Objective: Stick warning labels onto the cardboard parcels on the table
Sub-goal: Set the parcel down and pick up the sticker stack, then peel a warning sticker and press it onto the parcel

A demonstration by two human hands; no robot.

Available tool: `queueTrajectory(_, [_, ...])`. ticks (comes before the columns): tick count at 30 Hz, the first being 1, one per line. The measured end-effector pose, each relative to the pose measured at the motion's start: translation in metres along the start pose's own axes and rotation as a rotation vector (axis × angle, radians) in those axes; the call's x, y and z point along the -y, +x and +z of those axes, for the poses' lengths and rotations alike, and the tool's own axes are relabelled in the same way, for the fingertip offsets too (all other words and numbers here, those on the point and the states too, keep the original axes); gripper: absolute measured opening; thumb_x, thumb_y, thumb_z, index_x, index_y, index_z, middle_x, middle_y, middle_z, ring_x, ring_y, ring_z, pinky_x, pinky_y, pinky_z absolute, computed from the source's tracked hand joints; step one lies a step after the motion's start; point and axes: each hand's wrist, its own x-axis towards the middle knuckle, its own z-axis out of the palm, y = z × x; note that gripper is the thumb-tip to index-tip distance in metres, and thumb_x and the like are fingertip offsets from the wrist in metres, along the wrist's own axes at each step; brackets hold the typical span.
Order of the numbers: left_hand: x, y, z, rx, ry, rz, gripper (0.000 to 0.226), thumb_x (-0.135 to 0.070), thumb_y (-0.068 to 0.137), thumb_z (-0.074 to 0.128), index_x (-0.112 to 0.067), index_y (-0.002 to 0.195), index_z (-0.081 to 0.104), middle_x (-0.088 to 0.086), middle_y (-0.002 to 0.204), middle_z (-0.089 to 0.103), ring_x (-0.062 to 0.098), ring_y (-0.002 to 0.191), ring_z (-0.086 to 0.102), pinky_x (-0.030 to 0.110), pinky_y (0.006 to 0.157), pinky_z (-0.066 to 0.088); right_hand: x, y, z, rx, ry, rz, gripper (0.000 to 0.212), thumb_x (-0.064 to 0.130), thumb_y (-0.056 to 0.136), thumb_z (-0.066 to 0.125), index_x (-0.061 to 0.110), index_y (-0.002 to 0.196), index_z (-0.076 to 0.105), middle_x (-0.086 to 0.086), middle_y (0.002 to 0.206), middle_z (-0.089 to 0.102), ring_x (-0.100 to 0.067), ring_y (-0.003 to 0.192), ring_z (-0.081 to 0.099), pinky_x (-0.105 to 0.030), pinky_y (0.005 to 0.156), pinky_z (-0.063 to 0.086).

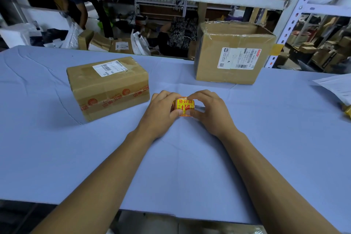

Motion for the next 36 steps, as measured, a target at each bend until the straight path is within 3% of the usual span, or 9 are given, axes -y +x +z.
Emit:
queueTrajectory(4, [-0.002, -0.003, -0.006, -0.103, -0.223, 0.05, 0.014, -0.023, 0.086, 0.064, -0.018, 0.098, 0.068, -0.005, 0.106, 0.065, 0.018, 0.102, 0.054, 0.026, 0.083, 0.039, 0.01, -0.001, -0.005, -0.056, 0.128, 0.015, 0.016, 0.016, 0.078, 0.081, 0.02, 0.09, 0.07, 0.005, 0.091, 0.067, -0.016, 0.088, 0.059, -0.031, 0.081, 0.049])
queueTrajectory(7, [-0.007, -0.011, -0.016, -0.176, -0.559, -0.051, 0.005, -0.022, 0.083, 0.061, -0.024, 0.078, 0.062, -0.014, 0.069, 0.064, 0.003, 0.068, 0.056, 0.021, 0.065, 0.043, 0.028, -0.006, -0.008, -0.073, 0.464, 0.138, 0.024, 0.006, 0.082, 0.077, 0.021, 0.072, 0.061, 0.006, 0.069, 0.061, -0.001, 0.062, 0.055, -0.015, 0.063, 0.046])
queueTrajectory(10, [-0.011, -0.026, -0.023, -0.167, -0.708, -0.13, 0.008, -0.019, 0.084, 0.059, -0.025, 0.077, 0.059, -0.008, 0.058, 0.065, 0.004, 0.056, 0.058, 0.021, 0.058, 0.049, 0.044, -0.017, -0.002, -0.084, 0.559, 0.181, 0.02, 0.011, 0.085, 0.074, 0.016, 0.071, 0.061, 0.001, 0.067, 0.059, -0.009, 0.06, 0.052, -0.027, 0.059, 0.046])
queueTrajectory(12, [-0.013, -0.04, -0.026, -0.129, -0.728, -0.178, 0.008, -0.019, 0.084, 0.061, -0.025, 0.079, 0.06, -0.007, 0.059, 0.068, 0.005, 0.055, 0.062, 0.021, 0.056, 0.051, 0.056, -0.029, 0.003, -0.093, 0.612, 0.211, 0.018, 0.019, 0.086, 0.07, 0.013, 0.072, 0.062, -0.002, 0.067, 0.059, -0.016, 0.062, 0.052, -0.037, 0.061, 0.046])
queueTrajectory(17, [-0.024, -0.086, -0.037, -0.1, -0.696, -0.235, 0.011, -0.017, 0.083, 0.067, -0.025, 0.078, 0.061, -0.003, 0.066, 0.069, 0.002, 0.056, 0.061, 0.023, 0.059, 0.05, 0.09, -0.063, 0.007, -0.059, 0.721, 0.282, 0.016, 0.017, 0.09, 0.065, 0.015, 0.074, 0.065, -0.003, 0.064, 0.055, -0.016, 0.061, 0.047, -0.034, 0.061, 0.04])
queueTrajectory(22, [-0.032, -0.125, -0.047, -0.268, -0.591, -0.276, 0.019, -0.013, 0.084, 0.073, -0.026, 0.081, 0.059, -0.004, 0.072, 0.062, 0.011, 0.068, 0.059, 0.027, 0.065, 0.048, 0.113, -0.09, 0.004, -0.001, 0.749, 0.315, 0.013, 0.004, 0.092, 0.066, -0.001, 0.08, 0.065, -0.011, 0.061, 0.061, -0.015, 0.051, 0.055, -0.028, 0.058, 0.048])
queueTrajectory(27, [-0.043, -0.136, -0.052, -0.376, -0.51, -0.241, 0.023, -0.012, 0.081, 0.076, -0.02, 0.078, 0.054, -0.006, 0.064, 0.042, 0.009, 0.059, 0.037, 0.016, 0.055, 0.034, 0.12, -0.093, -0.001, -0.007, 0.741, 0.337, 0.009, -0.001, 0.092, 0.062, -0.003, 0.084, 0.06, -0.006, 0.056, 0.059, -0.011, 0.048, 0.054, -0.022, 0.054, 0.046])
queueTrajectory(32, [-0.046, -0.134, -0.049, -0.273, -0.509, -0.167, 0.016, -0.012, 0.08, 0.077, -0.024, 0.077, 0.067, -0.012, 0.071, 0.065, 0.003, 0.067, 0.058, 0.025, 0.065, 0.049, 0.123, -0.096, -0.004, 0.033, 0.771, 0.321, 0.006, -0.004, 0.092, 0.061, -0.008, 0.088, 0.06, -0.017, 0.074, 0.069, -0.012, 0.062, 0.069, -0.023, 0.064, 0.055])
queueTrajectory(36, [-0.044, -0.133, -0.049, -0.253, -0.527, -0.183, 0.014, -0.011, 0.081, 0.077, -0.023, 0.087, 0.074, -0.012, 0.085, 0.07, 0.002, 0.076, 0.063, 0.012, 0.067, 0.049, 0.12, -0.096, -0.005, 0.074, 0.82, 0.321, 0.01, -0.001, 0.093, 0.061, -0.011, 0.092, 0.065, -0.012, 0.081, 0.075, -0.015, 0.074, 0.073, -0.025, 0.07, 0.057])
